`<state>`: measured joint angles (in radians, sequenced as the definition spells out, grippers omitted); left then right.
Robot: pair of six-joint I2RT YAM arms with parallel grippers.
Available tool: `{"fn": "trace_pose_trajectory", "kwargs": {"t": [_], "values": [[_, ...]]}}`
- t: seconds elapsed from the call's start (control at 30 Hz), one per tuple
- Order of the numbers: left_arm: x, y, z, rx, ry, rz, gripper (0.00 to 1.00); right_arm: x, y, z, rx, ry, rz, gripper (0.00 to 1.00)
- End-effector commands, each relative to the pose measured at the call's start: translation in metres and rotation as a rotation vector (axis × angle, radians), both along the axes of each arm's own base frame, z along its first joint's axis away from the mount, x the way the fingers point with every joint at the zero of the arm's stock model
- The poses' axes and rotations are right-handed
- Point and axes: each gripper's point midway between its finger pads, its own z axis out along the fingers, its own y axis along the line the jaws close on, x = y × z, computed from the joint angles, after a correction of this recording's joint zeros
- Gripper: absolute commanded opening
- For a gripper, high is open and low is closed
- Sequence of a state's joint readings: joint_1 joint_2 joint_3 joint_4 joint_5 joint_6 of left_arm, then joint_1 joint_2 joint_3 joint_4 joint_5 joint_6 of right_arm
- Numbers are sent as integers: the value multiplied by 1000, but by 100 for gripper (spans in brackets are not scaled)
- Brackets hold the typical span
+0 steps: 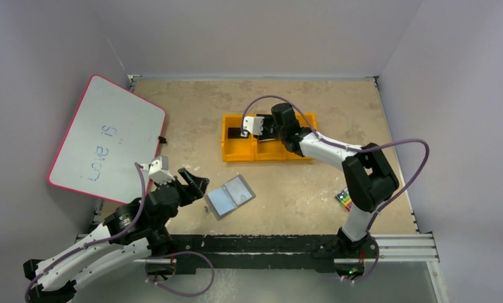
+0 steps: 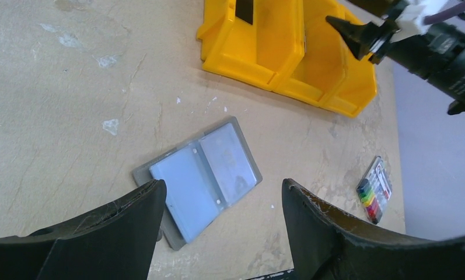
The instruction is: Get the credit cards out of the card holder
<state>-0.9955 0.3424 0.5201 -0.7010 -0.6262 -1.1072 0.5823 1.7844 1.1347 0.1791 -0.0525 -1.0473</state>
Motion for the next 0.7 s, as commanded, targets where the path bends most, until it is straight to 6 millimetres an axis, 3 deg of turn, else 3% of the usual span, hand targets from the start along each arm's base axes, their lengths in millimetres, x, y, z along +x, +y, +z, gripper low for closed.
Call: {"fn": "trace_pose_trajectory", "kwargs": {"t": [0.0, 0.17, 0.33, 0.4, 0.5, 0.57, 0.67], "values": [[3, -15, 17, -56, -14, -30, 72, -1, -1, 61, 162, -87, -62, 42], [6, -31, 13, -84, 5, -53, 72, -50, 7, 127, 578, -9, -90, 59], [10, -51, 1, -110, 39, -72, 73, -116, 8, 141, 1101, 237, -129, 79], [12, -59, -7, -122, 61, -75, 73, -134, 10, 127, 1266, 483, -247, 84], [15, -65, -23, -116, 103, -56, 72, -152, 20, 91, 1217, 767, -381, 89], [15, -54, -39, -80, 150, 9, 71, -155, 22, 70, 1175, 853, -458, 92], [11, -25, -63, 4, 207, 126, 70, -176, 17, 45, 1227, 971, -524, 99]]}}
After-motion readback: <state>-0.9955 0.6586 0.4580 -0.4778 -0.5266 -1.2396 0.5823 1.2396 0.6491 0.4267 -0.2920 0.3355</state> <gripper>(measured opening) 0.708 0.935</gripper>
